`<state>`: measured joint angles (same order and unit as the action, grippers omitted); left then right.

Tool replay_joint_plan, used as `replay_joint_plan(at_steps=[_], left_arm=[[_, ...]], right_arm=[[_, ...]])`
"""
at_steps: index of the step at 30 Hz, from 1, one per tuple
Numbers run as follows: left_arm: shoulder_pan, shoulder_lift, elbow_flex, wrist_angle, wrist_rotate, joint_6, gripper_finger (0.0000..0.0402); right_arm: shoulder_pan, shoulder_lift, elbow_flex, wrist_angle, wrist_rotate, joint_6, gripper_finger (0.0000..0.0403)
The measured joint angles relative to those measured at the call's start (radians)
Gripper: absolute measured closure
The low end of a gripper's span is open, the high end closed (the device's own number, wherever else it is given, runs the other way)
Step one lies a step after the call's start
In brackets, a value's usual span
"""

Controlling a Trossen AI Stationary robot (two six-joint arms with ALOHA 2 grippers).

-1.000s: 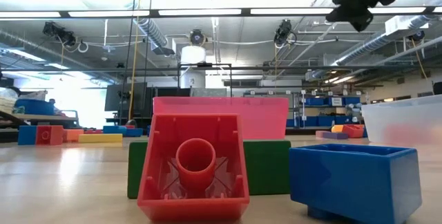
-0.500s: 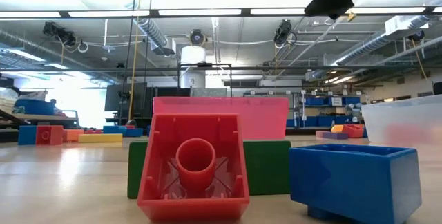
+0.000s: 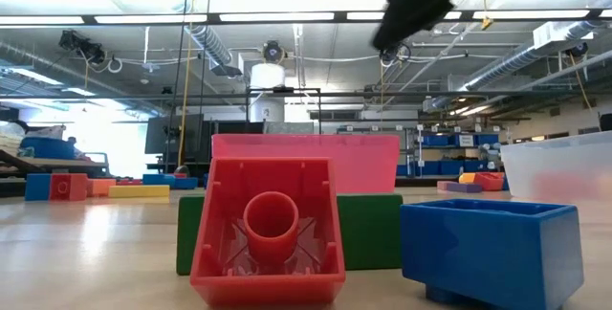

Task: Sort blocks by size
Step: Put the blue block into the red bin

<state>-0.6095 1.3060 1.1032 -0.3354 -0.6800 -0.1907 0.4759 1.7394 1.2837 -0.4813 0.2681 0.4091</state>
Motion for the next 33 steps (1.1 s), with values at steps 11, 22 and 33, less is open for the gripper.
replay_joint_plan(at_steps=[11,22,33], left_arm=[[-0.196,0.0,-0.146,0.02,-0.092,-0.176,0.0154],[-0.297,0.001,-0.174,0.021,-0.206,-0.234,0.0154],[-0.302,0.001,-0.174,0.025,-0.213,-0.236,0.0154]], right_arm=[[0.0,0.316,0.218,-0.003,0.001,0.006,0.0179],[0.025,0.422,0.288,-0.011,-0.113,0.035,0.0176],[0.06,0.42,0.288,-0.134,-0.12,0.045,0.0178]])
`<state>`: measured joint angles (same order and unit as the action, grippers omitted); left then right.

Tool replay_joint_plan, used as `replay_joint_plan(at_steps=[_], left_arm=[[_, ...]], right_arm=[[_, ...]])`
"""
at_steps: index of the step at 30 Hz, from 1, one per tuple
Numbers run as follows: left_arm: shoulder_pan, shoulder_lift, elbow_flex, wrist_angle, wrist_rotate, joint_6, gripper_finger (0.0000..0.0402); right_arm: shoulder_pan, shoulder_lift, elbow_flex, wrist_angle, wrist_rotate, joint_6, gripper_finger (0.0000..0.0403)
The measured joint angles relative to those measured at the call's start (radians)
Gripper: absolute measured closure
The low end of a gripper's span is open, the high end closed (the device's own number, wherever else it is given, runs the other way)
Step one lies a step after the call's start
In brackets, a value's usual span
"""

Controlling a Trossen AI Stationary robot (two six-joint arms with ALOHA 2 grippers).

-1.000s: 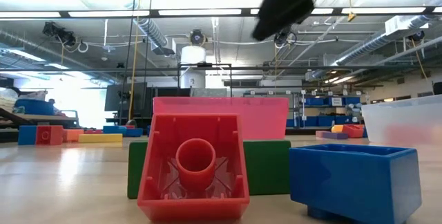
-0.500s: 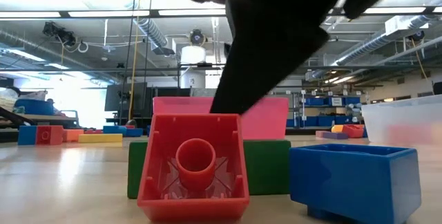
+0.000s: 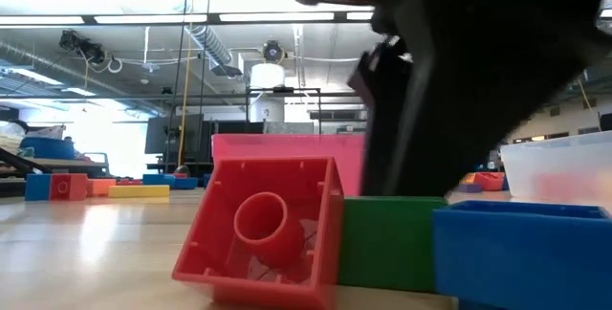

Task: Sort blocks by size
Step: Put the blue block into the red bin

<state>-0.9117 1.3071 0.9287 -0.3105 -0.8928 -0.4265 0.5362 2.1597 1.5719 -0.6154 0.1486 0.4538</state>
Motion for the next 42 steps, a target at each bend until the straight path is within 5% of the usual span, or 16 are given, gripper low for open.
replay_joint_plan(at_steps=[19,27,33,42], left_arm=[[0.0,0.0,0.0,0.021,0.001,0.001,0.0154],[0.002,0.0,0.0,0.075,0.008,0.022,0.0154],[0.002,0.0,0.0,0.08,0.008,0.029,0.0154],[0.049,-0.004,0.0,-0.028,0.106,-0.157,0.0154]], right_arm=[[-0.025,-0.012,-0.115,0.126,-0.011,0.09,0.0219],[-0.025,-0.01,-0.132,0.192,0.001,0.097,0.0291],[-0.026,-0.021,-0.133,0.197,0.002,0.163,0.0292],[-0.03,-0.149,-0.135,0.182,0.103,0.168,0.0292]])
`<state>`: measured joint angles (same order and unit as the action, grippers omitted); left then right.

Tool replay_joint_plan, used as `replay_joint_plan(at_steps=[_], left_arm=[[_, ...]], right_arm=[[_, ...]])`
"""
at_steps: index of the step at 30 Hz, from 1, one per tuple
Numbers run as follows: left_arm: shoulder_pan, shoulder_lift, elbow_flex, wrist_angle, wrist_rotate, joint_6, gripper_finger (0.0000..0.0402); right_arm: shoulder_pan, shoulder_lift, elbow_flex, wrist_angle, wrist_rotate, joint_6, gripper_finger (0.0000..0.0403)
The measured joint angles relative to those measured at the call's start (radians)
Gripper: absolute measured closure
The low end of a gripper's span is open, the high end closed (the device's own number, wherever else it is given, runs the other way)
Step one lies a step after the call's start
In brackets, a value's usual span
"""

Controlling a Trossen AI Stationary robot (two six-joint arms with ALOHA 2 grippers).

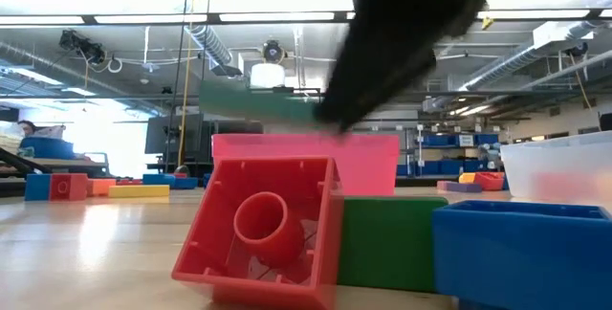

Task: Sort blocks by size
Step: Put the blue block into the red bin

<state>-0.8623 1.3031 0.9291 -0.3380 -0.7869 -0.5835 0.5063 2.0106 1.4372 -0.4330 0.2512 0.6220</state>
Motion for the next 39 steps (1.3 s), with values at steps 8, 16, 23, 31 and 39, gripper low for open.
replay_joint_plan(at_steps=[8,16,23,31,39], left_arm=[[0.13,-0.022,0.0,0.013,0.156,0.087,0.0154],[0.281,-0.104,-0.04,0.164,0.274,0.271,0.0154],[0.389,-0.301,-0.289,0.446,0.338,0.29,0.0154],[0.407,-0.488,-0.429,0.503,0.336,0.258,0.0154],[0.407,-0.489,-0.431,0.493,0.296,0.263,0.0154]], right_arm=[[-0.022,-0.181,0.001,-0.098,0.151,-0.001,0.0292],[-0.236,-0.291,0.002,-0.19,0.082,0.002,0.0292],[-0.415,-0.208,0.001,-0.237,-0.137,-0.113,0.0292],[-0.463,-0.068,0.001,-0.326,-0.248,-0.257,0.0292],[-0.474,-0.015,0.001,-0.323,-0.281,-0.309,0.0225]])
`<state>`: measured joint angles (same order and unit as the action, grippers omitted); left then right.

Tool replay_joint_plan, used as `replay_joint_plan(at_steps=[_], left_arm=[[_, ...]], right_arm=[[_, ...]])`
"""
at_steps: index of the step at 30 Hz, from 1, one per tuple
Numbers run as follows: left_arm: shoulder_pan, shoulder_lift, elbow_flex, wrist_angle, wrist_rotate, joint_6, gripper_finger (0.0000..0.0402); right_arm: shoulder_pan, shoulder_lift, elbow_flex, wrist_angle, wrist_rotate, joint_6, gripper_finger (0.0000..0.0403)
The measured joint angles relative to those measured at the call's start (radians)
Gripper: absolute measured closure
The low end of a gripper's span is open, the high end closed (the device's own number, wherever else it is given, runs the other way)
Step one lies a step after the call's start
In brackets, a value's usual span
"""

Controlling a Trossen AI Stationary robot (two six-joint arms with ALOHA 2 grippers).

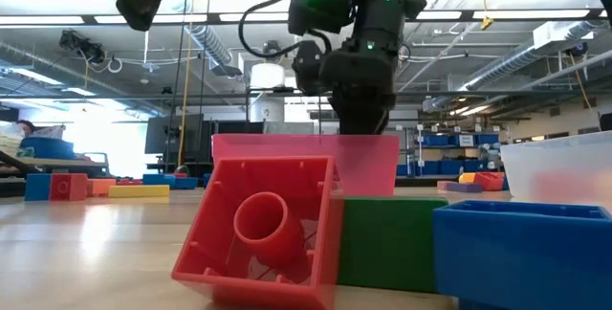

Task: Sort blocks by size
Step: Put the blue block into the red bin, then put the red 4 stud game piece into the blue bin

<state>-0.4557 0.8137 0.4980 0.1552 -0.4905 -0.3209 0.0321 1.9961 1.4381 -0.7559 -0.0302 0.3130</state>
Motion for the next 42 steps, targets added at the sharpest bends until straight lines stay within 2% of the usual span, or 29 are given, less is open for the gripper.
replay_joint_plan(at_steps=[3,7,9,12,17,22,26,32,42], left_arm=[[0.0,0.0,0.0,0.003,-0.01,0.001,0.0154],[0.0,0.0,0.0,0.0,-0.014,0.001,0.0154],[0.0,0.0,0.0,-0.001,-0.014,0.001,0.0154],[0.0,0.0,0.0,0.003,-0.014,0.0,0.0154],[0.0,0.0,0.0,0.009,-0.017,-0.004,0.0154],[0.0,0.0,0.0,0.009,-0.018,-0.028,0.0154],[0.0,0.0,0.0,0.01,-0.021,-0.031,0.0154],[0.0,0.0,0.0,0.011,-0.024,-0.031,0.0154],[0.0,0.0,0.0,0.01,-0.063,-0.052,0.0154]], right_arm=[[-0.013,-0.017,0.0,-0.004,-0.007,0.001,0.017],[-0.043,-0.1,0.0,-0.006,-0.024,0.04,0.014],[-0.067,-0.163,0.0,-0.009,-0.009,0.062,0.0139],[-0.117,-0.263,0.001,-0.039,0.07,0.138,0.015],[-0.252,-0.421,0.001,-0.21,0.196,0.256,0.0172],[-0.441,-0.534,-0.064,-0.344,0.199,0.29,0.018],[-0.589,-0.601,-0.204,-0.344,0.163,0.296,0.0178],[-0.728,-0.633,-0.401,-0.285,0.115,0.29,0.0168],[-0.796,-0.559,-0.556,-0.092,0.115,0.263,0.0151]])
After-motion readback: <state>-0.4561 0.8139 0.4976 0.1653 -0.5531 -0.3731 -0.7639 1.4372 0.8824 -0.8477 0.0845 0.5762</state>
